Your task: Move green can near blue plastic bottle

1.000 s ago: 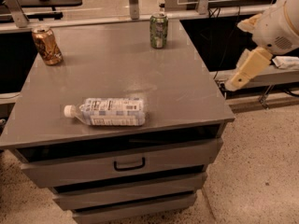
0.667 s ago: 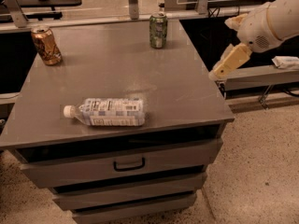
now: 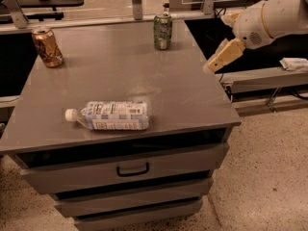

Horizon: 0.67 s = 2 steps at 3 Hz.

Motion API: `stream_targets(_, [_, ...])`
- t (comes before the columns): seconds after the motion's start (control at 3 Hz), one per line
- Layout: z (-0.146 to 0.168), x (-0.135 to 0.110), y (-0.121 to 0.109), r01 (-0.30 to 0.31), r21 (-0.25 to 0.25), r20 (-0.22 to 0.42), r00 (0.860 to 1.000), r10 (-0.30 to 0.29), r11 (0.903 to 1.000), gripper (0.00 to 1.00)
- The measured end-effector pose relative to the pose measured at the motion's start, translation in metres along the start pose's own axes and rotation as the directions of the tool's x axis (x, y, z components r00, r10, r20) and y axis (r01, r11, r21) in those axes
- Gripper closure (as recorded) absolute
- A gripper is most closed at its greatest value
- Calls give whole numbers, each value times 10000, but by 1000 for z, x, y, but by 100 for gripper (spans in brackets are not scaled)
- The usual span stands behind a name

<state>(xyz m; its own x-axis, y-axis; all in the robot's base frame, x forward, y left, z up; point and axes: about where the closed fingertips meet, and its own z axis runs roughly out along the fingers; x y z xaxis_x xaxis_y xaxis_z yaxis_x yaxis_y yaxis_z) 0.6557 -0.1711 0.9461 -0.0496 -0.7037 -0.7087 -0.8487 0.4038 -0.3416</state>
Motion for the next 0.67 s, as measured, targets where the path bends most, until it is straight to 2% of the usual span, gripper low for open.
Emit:
stream_targets(0.33, [12, -13, -8, -257, 207, 659, 9975, 242, 9995, 0])
stream_targets(0.67, [46, -32, -33, -845, 631, 1871, 9798, 714, 9944, 0])
